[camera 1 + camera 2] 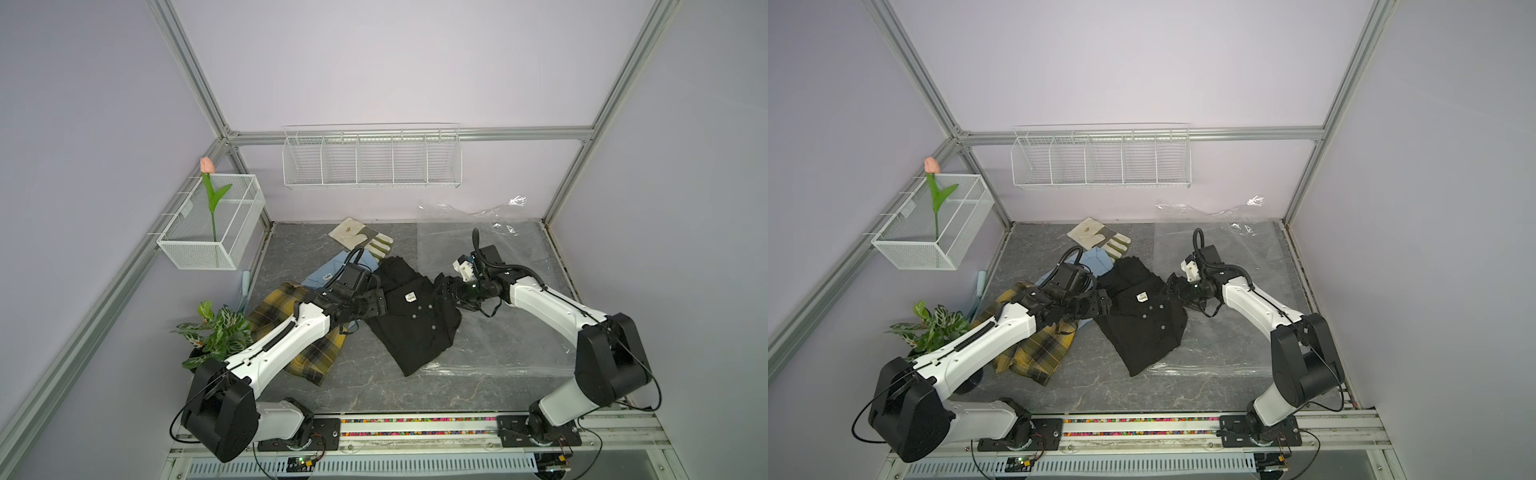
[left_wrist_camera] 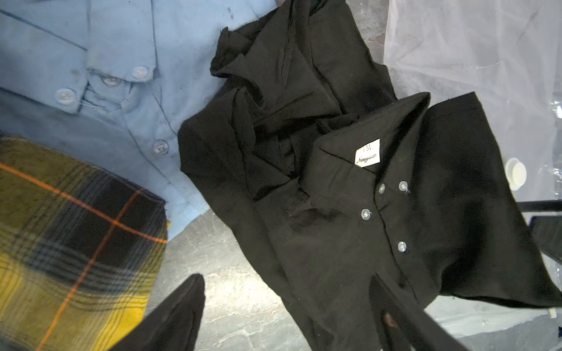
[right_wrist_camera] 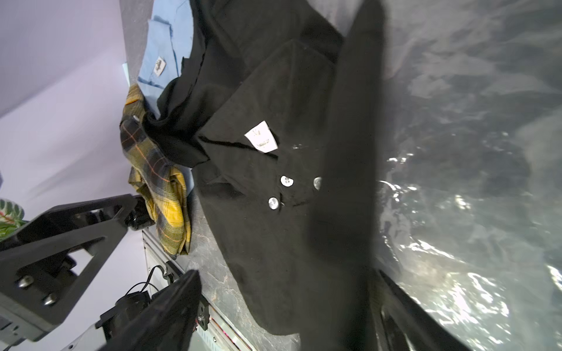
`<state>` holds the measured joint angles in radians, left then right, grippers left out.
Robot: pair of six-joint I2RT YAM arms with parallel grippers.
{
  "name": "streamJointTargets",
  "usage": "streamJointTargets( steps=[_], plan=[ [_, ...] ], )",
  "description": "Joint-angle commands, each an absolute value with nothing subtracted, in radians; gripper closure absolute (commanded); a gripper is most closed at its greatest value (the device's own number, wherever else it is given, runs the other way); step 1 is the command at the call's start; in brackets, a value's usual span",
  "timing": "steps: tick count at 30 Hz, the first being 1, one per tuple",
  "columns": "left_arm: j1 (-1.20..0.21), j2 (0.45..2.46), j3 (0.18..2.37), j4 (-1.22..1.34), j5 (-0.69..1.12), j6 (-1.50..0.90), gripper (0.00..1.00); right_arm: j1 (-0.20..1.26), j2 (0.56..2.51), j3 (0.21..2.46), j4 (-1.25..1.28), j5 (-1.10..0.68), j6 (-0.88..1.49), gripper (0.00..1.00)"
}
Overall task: Place the folded shirt into the vacuum bag
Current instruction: Adjust the shirt in the vacuum bag.
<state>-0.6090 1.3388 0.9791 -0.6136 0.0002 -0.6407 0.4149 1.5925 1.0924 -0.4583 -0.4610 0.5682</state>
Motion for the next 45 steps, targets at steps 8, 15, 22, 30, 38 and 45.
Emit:
streamJointTargets(
  steps=[8,15,22,30,38,45],
  plan=[
    [-0.609,1.425,1.02,-0.555,0.048,-0.655,0.16,0.514,1.764,1.103,-0.444,-0.407,0.544,0.16],
    [-0.61,1.468,1.078,-0.577,0.019,-0.664,0.17,0.527,1.8,1.107,-0.399,-0.491,0.529,0.42],
    [-0.609,1.477,1.148,-0.611,-0.037,-0.654,0.18,0.529,1.708,1.171,-0.401,-0.59,0.526,0.86],
    [-0.609,1.477,1.196,-0.64,-0.056,-0.625,0.19,0.428,1.479,1.106,-0.328,-0.588,0.614,0.93],
    [-0.609,1.494,1.197,-0.603,-0.05,-0.621,0.19,0.267,1.406,0.885,-0.217,-0.557,0.699,0.93],
    [-0.61,1.51,1.207,-0.61,-0.052,-0.636,0.19,0.254,1.561,0.762,-0.151,-0.505,0.698,0.9]
  ],
)
